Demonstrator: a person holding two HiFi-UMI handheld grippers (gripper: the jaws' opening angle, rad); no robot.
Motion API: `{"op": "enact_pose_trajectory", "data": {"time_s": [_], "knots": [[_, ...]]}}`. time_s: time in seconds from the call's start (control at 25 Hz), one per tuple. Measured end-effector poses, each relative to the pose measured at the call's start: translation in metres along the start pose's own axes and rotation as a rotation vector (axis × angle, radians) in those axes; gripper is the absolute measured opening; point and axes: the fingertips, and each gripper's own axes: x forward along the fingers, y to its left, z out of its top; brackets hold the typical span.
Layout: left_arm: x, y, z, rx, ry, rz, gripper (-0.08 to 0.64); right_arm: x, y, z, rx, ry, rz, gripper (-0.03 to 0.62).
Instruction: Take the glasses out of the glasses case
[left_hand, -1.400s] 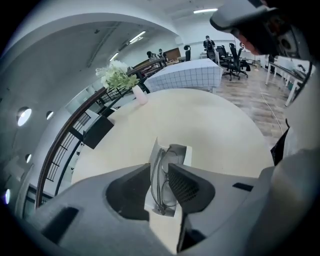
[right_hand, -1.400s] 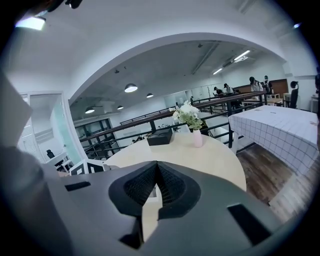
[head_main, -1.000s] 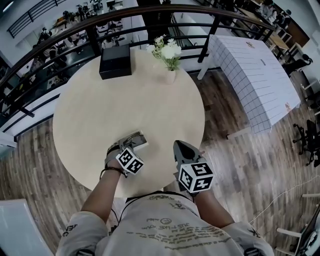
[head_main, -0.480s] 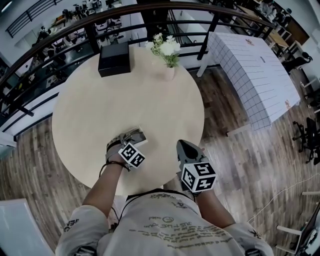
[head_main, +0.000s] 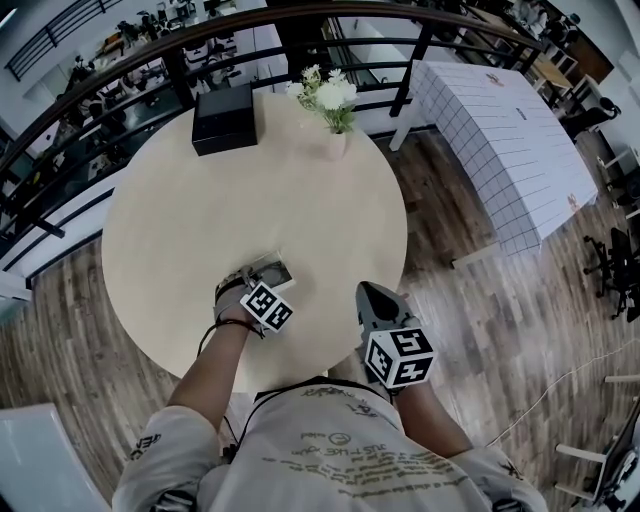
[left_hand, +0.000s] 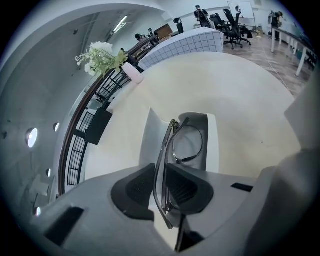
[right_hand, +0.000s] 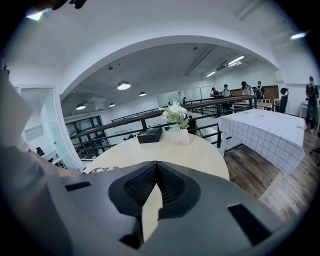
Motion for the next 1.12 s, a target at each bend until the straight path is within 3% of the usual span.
{"op": "enact_pose_trajectory", "data": {"time_s": [0.52,1.12], "knots": [[0.001,-0.005,0.002,0.038,-0.011,-0.029,0.028,-0.003,-0.002,-0.003,0.018,0.001,-0.025,0.015],[-0.047,0.020,0.013,-0.087,-0.095,-0.001,0.023,0.001,0.018,0.005,0.020,-0.025,0.042,0.015]]}}
